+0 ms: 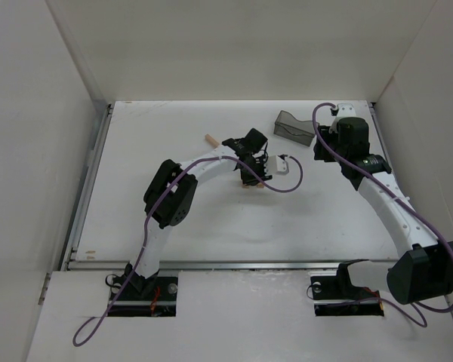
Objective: Build the wood block tower
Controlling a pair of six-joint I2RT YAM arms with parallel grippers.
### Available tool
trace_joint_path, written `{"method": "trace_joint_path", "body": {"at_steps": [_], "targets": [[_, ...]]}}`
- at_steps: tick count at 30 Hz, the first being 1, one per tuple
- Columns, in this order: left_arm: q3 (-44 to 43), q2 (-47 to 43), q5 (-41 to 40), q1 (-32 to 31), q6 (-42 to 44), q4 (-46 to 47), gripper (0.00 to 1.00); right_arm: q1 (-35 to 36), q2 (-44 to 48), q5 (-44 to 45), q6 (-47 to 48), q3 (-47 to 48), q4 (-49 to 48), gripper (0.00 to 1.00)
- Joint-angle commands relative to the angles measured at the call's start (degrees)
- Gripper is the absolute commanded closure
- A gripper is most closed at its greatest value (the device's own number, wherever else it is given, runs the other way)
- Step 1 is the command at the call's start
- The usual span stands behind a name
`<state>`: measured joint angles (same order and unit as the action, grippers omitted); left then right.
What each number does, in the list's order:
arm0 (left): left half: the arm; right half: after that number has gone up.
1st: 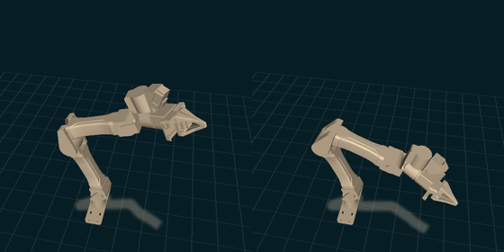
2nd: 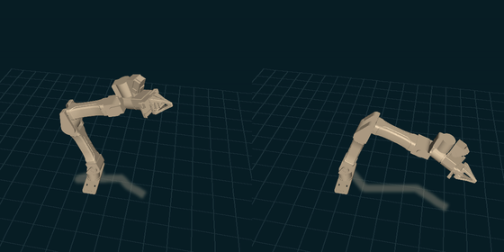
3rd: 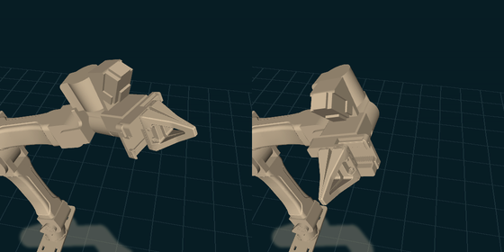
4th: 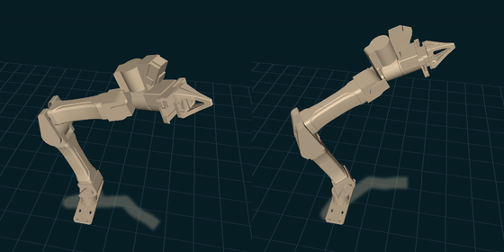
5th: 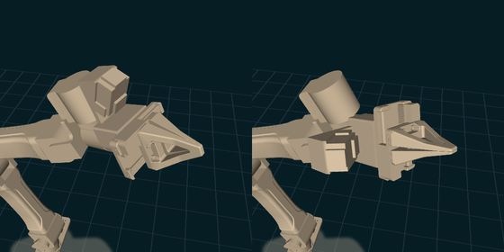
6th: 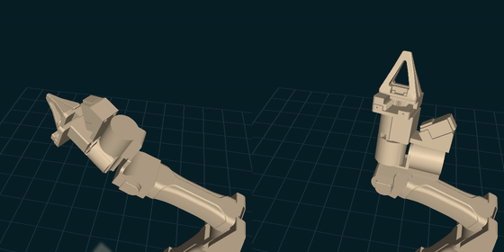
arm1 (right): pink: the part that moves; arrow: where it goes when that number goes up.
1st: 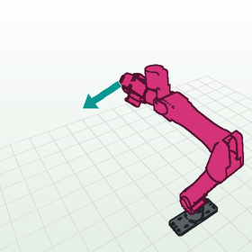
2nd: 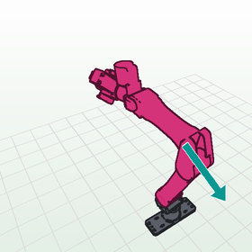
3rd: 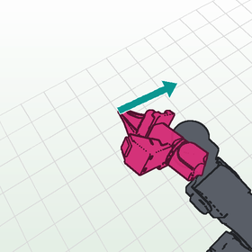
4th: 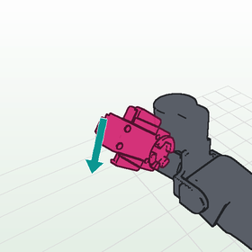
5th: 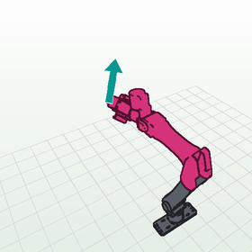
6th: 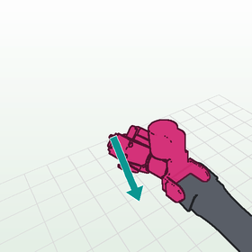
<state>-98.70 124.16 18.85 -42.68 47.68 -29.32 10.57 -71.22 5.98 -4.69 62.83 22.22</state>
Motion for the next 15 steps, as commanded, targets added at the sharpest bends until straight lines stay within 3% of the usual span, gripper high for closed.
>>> {"method": "trace_joint_path", "body": {"at_steps": [1,15], "targets": [[-0.6,-0.1,1.6,0.0,1.3,0.4,0.73,-0.3,1.6,-0.5,0.6,-0.4,-3.2,0.48],[0.0,-0.1,0.6,0.0,1.3,0.4,0.68,-0.3,1.6,-0.5,0.6,-0.4,-3.2,0.48]]}}
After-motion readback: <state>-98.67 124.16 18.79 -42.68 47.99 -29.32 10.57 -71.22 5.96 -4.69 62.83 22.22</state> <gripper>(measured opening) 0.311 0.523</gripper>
